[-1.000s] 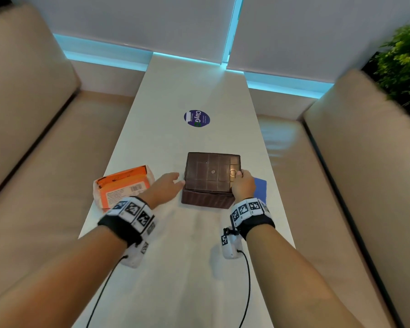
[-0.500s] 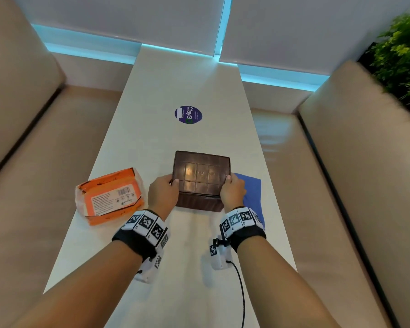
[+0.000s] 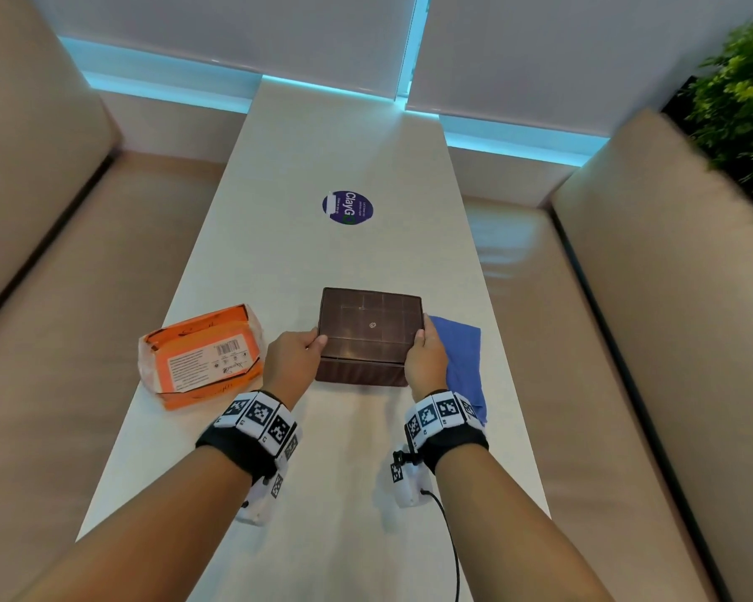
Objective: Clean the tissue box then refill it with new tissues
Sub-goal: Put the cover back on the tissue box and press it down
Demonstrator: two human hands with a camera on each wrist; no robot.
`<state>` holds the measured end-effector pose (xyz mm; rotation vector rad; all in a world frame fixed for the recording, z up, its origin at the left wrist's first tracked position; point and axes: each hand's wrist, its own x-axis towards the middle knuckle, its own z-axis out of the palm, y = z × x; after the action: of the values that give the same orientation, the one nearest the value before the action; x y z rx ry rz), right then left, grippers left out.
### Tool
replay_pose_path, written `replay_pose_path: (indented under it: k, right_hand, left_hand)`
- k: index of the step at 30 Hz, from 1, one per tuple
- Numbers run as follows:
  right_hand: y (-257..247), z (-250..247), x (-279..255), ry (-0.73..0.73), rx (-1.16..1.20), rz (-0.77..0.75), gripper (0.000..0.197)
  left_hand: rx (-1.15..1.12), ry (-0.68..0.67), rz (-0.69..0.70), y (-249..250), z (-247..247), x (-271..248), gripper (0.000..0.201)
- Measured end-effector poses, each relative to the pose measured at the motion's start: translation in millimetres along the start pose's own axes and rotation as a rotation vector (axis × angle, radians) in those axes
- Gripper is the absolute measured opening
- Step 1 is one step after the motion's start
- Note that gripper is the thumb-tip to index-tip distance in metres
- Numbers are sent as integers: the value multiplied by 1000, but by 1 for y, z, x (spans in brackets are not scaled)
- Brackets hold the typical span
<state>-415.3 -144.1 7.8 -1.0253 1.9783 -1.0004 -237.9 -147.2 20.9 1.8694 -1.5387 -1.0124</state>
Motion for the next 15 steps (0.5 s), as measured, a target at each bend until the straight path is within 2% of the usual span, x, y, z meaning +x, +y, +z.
replay_pose_path:
  k: [3, 5, 8, 10, 15]
  right_hand:
    - [-8, -1, 1, 0, -90, -14, 44]
    - [-16, -2, 4, -1, -156, -31, 50]
    - [-29, -1, 7, 16, -451, -205, 53]
    - [-33, 3, 8, -64, -641, -319, 55]
    - [-22, 9, 12, -192, -905, -385, 56]
  left_hand:
    - [62, -3, -12, 5, -3, 3, 29]
    - [106, 27, 14, 15, -2, 3, 37]
    - [305, 65, 244, 28, 8, 7, 45]
    - [498, 22, 343, 34, 17, 12, 50]
    - [710, -85, 362, 34, 34, 27, 56]
